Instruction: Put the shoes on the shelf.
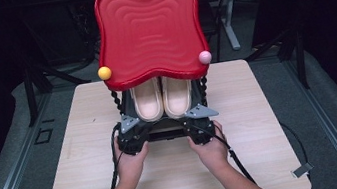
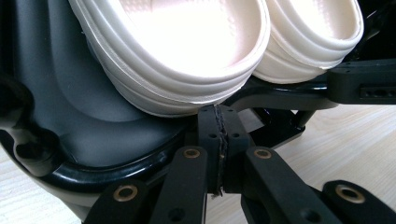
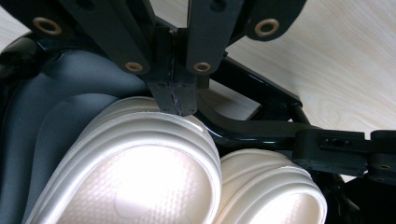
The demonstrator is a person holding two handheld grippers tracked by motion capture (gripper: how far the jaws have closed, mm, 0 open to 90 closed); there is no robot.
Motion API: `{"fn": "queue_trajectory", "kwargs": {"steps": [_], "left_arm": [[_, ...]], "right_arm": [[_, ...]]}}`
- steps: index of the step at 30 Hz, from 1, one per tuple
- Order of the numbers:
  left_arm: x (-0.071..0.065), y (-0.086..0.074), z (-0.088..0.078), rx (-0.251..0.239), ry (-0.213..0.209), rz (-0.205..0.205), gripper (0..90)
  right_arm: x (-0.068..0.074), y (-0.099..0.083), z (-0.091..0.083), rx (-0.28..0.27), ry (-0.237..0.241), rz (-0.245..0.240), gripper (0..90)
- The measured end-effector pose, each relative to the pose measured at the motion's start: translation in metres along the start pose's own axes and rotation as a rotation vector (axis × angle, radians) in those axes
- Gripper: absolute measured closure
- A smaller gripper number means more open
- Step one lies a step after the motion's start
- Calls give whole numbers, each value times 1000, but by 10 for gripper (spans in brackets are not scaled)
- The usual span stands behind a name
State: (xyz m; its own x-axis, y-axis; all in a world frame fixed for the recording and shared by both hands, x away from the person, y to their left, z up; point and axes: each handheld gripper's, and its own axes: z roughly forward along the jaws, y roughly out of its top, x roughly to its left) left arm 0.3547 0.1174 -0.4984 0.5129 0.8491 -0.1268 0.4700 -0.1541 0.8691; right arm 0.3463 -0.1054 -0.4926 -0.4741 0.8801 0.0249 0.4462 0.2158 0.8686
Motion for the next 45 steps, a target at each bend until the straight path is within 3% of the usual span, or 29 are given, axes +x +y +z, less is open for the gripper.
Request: {"fn": "queue_trajectory", "kwargs": {"steps": [6,14,16,24,28,39,45], "left_arm": [[-1,-2,0,-6,4,14,886],[4,-3,-15,-9,19,25,865],[6,-1,-24,-53,27,31,843],[10,9,-34,-111,55,28,748],[12,15,-33,-115,104,11,665],[16,20,-18,-138,118,-44,567],[17,21,-13,-133,127,-41,535]], "right_arm": [[-1,0,1,0,2,3,892],[-9,-1,-14,-36,-2,13,847],[-12,1,-21,-56,-1,19,808],[-21,7,-31,-101,-9,55,710],[-24,11,-30,-123,4,82,665],[-22,17,-17,-122,-14,102,610],[-23,18,-13,-137,-23,110,580]]}}
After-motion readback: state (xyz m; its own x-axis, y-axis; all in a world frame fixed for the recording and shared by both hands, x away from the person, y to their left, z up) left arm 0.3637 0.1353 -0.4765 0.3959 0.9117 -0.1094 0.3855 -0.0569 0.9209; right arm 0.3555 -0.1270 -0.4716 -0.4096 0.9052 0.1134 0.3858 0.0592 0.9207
